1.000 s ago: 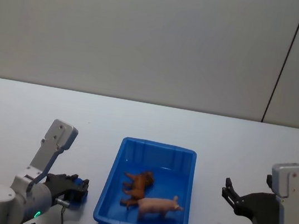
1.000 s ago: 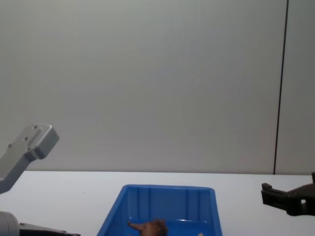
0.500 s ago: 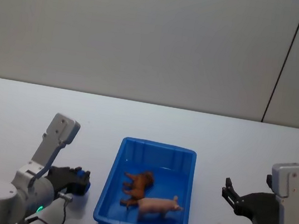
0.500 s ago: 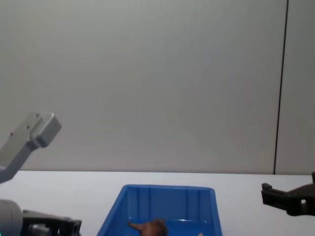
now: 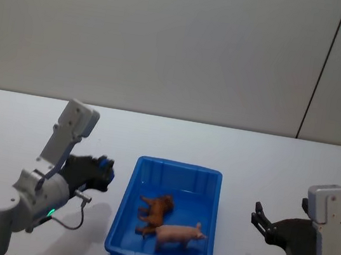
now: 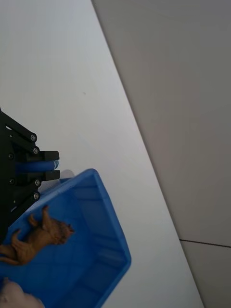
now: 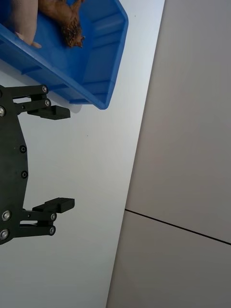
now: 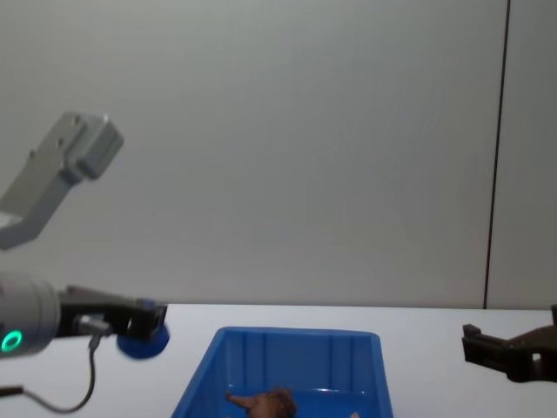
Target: Pick up the two dolls from the table and place them into the box.
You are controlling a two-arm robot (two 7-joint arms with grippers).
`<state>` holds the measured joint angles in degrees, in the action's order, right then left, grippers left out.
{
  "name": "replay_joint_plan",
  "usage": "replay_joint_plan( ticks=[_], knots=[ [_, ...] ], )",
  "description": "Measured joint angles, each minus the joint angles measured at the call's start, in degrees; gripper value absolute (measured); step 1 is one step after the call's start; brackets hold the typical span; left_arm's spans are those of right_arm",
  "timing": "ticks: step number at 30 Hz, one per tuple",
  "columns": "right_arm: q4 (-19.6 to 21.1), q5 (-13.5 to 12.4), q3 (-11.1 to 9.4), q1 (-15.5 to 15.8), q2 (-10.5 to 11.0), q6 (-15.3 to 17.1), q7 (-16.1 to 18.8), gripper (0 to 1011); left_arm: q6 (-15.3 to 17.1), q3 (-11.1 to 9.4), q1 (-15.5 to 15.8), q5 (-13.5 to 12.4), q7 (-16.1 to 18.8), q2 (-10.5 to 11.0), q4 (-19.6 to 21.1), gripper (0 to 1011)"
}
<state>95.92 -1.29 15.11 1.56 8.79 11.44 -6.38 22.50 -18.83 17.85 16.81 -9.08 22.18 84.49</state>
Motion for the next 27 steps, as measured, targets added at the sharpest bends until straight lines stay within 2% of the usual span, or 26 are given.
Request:
replay_joint_plan(
  ticks=[11, 20, 27],
  knots=[
    [0.0, 0.0, 0.0, 0.0, 0.0, 0.0, 0.0, 1000, -5.2, 0.0, 1.8, -1.0, -6.7, -0.4, 0.6, 106],
    [0.0, 0.0, 0.0, 0.0, 0.0, 0.0, 0.0, 1001, -9.8, -0.4, 2.6, 0.7, -13.6, -0.9, -0.6, 106],
    [0.0, 0.0, 0.0, 0.0, 0.0, 0.0, 0.0, 1001, -12.7, -1.1, 2.9, 2.3, -18.7, -1.5, -1.9, 274]
  ],
)
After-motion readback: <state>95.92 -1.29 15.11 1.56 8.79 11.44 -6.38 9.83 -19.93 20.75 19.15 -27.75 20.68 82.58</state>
